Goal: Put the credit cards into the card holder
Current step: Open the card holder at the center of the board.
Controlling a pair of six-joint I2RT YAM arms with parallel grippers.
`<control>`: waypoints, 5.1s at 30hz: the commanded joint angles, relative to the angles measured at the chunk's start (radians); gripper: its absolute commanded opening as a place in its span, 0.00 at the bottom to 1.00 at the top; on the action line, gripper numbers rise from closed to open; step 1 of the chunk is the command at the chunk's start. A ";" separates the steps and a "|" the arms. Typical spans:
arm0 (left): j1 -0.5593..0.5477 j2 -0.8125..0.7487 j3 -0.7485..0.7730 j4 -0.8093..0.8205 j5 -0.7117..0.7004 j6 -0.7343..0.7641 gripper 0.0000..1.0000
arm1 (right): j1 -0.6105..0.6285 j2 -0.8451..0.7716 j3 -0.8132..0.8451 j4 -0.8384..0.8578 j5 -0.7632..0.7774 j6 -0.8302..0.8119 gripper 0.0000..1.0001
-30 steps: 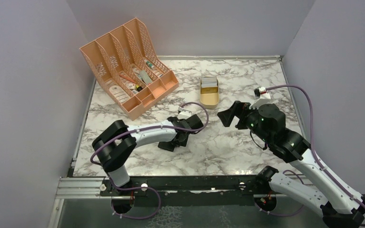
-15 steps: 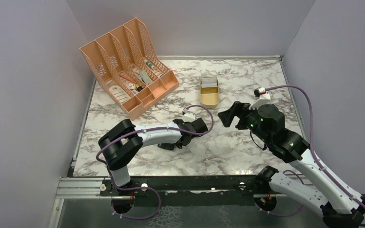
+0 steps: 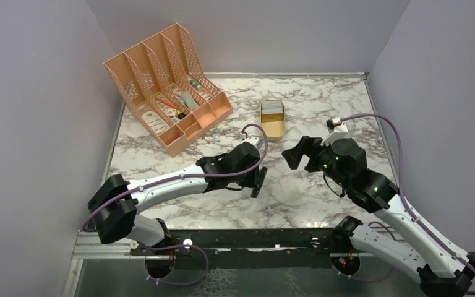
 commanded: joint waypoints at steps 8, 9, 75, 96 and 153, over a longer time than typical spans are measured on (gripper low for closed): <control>0.147 -0.017 -0.378 0.689 0.484 -0.289 0.00 | -0.006 -0.024 0.020 0.025 -0.029 -0.016 0.98; 0.156 -0.019 -0.387 0.686 0.479 -0.287 0.00 | -0.006 -0.026 0.018 0.023 -0.030 -0.018 0.98; 0.238 -0.180 -0.517 0.515 0.377 -0.235 0.14 | 0.114 0.799 -0.070 0.416 -0.424 0.201 0.41; 0.238 -0.152 -0.496 0.473 0.379 -0.208 0.10 | 0.114 0.820 -0.059 0.288 -0.182 0.161 0.08; 0.246 -0.256 -0.430 0.263 0.250 -0.138 0.58 | 0.114 0.444 -0.137 0.056 0.094 0.219 0.02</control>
